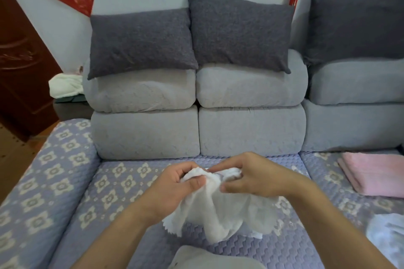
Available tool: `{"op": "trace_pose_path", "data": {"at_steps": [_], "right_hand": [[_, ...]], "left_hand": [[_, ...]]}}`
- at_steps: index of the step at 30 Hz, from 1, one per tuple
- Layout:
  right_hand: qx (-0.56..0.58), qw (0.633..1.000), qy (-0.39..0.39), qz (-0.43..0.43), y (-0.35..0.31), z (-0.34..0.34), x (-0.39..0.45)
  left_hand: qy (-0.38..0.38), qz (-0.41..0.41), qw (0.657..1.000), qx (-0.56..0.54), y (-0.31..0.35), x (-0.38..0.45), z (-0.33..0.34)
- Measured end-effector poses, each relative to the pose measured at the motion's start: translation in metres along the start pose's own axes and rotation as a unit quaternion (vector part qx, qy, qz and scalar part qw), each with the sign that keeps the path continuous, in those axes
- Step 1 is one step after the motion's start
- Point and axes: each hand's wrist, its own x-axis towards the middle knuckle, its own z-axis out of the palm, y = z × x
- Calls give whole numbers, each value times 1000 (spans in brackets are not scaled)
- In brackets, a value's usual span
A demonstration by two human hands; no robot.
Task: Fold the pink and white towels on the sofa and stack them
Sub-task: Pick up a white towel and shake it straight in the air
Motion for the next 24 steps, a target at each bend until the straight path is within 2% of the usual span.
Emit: {"op": "trace_pose_path", "data": {"at_steps": [3, 7, 9, 11, 12, 13, 15, 16, 17, 19, 21, 22, 24], "right_hand": [[19, 998, 45, -39, -2, 14, 6], [108, 991, 79, 3, 13, 12, 3], [185, 979, 82, 30, 22, 8, -3], [290, 950, 107, 53, 34, 6, -6], [340, 931, 119, 60, 39, 5, -8], [387, 912, 122, 63, 42, 6, -8], [469, 876, 102, 56, 45, 9, -5], [497, 863, 83, 47, 45, 12, -3], [514, 855, 60, 38, 46, 15, -2], [518, 855, 0, 19, 42, 19, -1], [490, 870, -54, -2, 37, 20, -3], [473, 878, -73, -6, 35, 19, -4], [445, 891, -89, -5, 35, 16, -6]], "left_hand": [[16, 8, 1000, 22, 3, 2, 3], [69, 75, 983, 151, 5, -4, 4], [68, 70, 986, 135, 5, -15, 1], [37, 43, 996, 70, 6, -27, -2], [4, 26, 997, 76, 7, -31, -2], [-42, 3, 990, 133, 7, -33, -2], [-135, -2, 944, 301, 0, -31, 5], [-142, 29, 913, 380, -8, -28, 11], [-115, 63, 893, 431, -14, -23, 17], [-14, 123, 900, 419, -22, -15, 26], [35, 162, 917, 363, -22, -9, 27], [31, 172, 921, 349, -18, -8, 26], [-26, 176, 924, 338, -11, -7, 23]]}}
